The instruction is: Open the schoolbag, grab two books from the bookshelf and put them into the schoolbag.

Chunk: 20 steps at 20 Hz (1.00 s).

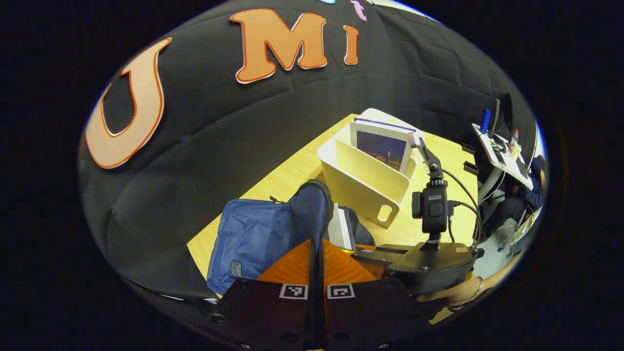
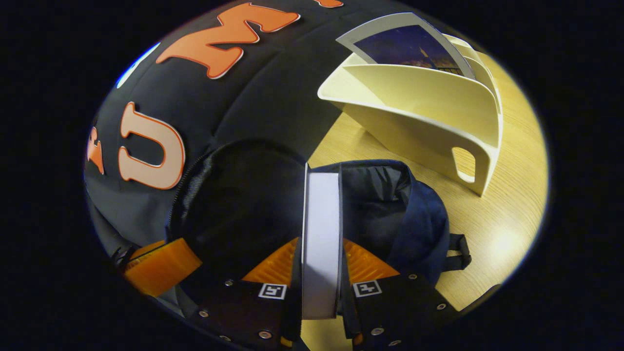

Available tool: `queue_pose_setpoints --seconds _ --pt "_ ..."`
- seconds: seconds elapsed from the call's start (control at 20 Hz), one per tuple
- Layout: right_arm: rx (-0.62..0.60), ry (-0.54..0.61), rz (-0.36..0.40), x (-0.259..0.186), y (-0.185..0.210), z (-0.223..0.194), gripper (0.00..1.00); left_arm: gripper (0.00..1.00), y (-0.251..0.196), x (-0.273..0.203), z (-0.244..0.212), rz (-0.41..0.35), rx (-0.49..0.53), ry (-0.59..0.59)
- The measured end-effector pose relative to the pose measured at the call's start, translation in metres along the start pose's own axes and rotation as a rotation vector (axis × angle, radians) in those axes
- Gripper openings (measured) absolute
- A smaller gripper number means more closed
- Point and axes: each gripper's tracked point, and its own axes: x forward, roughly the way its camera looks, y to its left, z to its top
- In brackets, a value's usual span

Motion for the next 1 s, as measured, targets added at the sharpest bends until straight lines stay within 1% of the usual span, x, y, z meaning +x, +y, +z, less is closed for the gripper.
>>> queue_pose_setpoints --seconds 0.15,0.2,0.25,0.3,0.35,0.45,0.55,0.7,0.8,0.9,1.0 --pt "-0.021 0.074 -0.080 0.006 -0.016 -0.009 0.46 0.00 0.002 -0.003 -0.003 -0.006 -0.021 -0.003" --pt "-0.036 0.115 -0.089 0.006 -0.020 -0.017 0.53 0.00 0.002 -0.005 -0.001 -0.004 -0.019 -0.006" --pt "-0.031 0.145 -0.080 0.004 -0.018 -0.024 0.39 0.00 0.002 -0.004 0.000 -0.005 -0.014 -0.007" --pt "-0.025 0.167 -0.083 0.005 -0.018 -0.032 0.71 0.00 0.001 -0.005 0.000 -0.006 -0.009 -0.006" --pt "-0.029 0.172 -0.102 0.006 -0.017 -0.034 0.96 0.00 0.000 -0.005 -0.001 -0.009 -0.006 -0.004" --pt "-0.072 0.155 -0.142 0.001 -0.023 -0.021 0.97 0.00 0.000 -0.006 -0.005 -0.014 -0.017 0.001" --pt "-0.085 0.124 -0.174 -0.007 -0.030 -0.005 0.97 0.01 0.005 -0.007 -0.005 -0.006 -0.025 -0.005" --pt "-0.078 0.096 -0.178 -0.018 -0.035 0.014 0.97 0.00 0.010 -0.010 -0.005 0.001 -0.027 -0.010" --pt "-0.093 0.056 -0.187 -0.026 -0.039 0.036 0.97 0.00 0.009 -0.009 -0.006 -0.004 -0.029 -0.011" --pt "-0.087 0.040 -0.169 -0.039 -0.040 0.052 0.97 0.00 0.007 -0.011 -0.006 -0.008 -0.023 -0.012" --pt "-0.097 0.049 -0.143 -0.054 -0.040 0.064 0.97 0.00 0.007 -0.009 -0.008 -0.011 -0.022 -0.013"
